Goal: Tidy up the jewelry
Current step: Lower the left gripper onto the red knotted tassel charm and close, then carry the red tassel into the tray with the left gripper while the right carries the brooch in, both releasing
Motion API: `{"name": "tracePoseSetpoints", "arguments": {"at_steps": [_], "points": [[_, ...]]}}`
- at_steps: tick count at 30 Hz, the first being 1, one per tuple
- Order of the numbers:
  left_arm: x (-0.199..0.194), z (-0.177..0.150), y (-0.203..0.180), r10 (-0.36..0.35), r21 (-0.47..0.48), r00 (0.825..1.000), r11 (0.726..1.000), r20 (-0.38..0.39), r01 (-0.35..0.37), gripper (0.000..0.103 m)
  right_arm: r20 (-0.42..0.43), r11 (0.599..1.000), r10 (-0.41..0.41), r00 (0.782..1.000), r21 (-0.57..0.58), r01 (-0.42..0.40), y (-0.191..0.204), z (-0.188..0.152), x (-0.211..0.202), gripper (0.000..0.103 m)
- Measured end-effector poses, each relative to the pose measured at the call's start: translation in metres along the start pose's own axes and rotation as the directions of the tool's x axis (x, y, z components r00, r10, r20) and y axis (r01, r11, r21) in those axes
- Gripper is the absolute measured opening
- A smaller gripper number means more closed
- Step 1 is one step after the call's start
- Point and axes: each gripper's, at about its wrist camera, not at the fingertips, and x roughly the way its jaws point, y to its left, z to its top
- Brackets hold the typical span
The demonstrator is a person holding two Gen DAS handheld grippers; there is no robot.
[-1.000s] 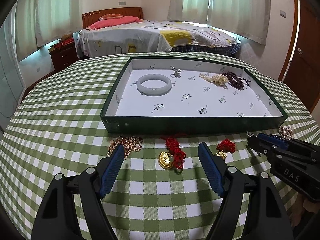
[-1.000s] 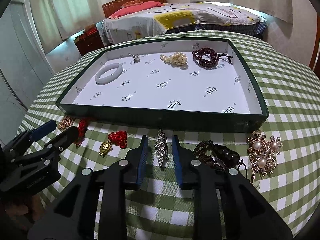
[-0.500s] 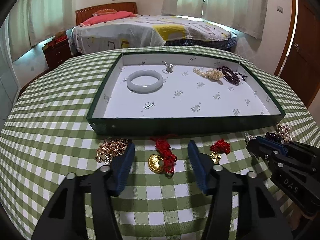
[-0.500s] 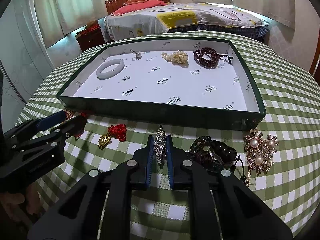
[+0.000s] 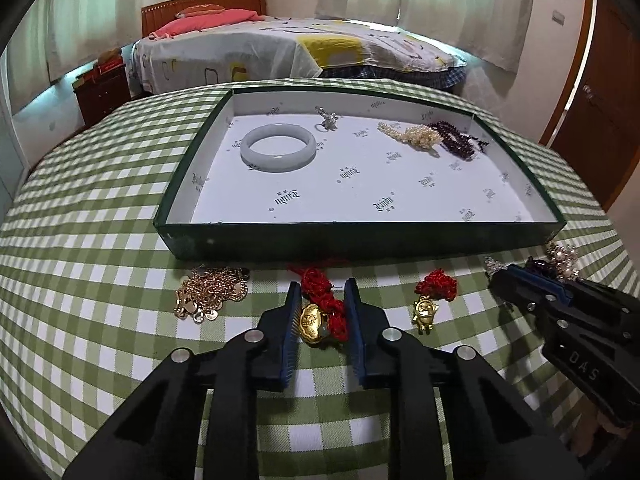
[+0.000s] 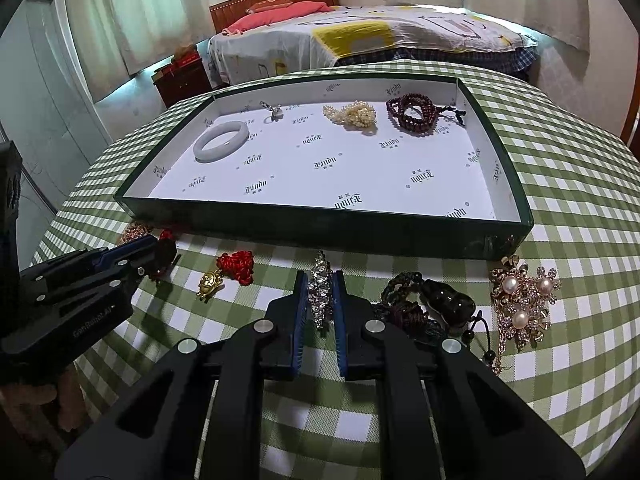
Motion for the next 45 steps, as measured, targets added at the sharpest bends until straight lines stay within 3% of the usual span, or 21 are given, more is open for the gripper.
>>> {"name": "tracePoseSetpoints", "arguments": {"at_steps": [3,5,16,32,38,45], "points": [[-0.002,-0.002,0.001,-0.005,0.006,1.000,1.000,0.006,0.005,0.019,-0.001,1.000,0.000,1.000,-0.001,0.000,0.000,0.000,0.000,0.013],[-0.005,-0.002,0.000,-0.026,0.014,0.999,1.000,0.024,0.026,0.008,0.000,1.000,-0.001,1.000,-0.002,0.001,0.000,0.000,0.000,0.013],[-0.010,-0.001,0.004,-0.038,-0.006,0.999,0.999,0.029,0.038,0.008,0.002,1.000,0.000,1.000,-0.003,0.000,0.000,-0.001,-0.001,0.013],[-0.044,0.000,0.006,-0.046,-0.017,0.993,0.999,0.112,0.049,0.008,0.062,1.000,0.006,0.998,-0.017,-0.005,0.012,0.000,-0.027,0.013],[-0.065,0.006,0.004,-0.054,-0.016,0.985,0.998,0.161,0.057,0.008,0.103,1.000,0.013,0.995,-0.024,-0.010,0.017,0.004,-0.048,0.013],[-0.089,0.027,-0.005,-0.086,0.002,0.965,0.996,0.246,0.088,0.008,0.180,0.999,0.015,0.984,-0.032,-0.009,0.020,0.023,-0.075,0.013]]}}
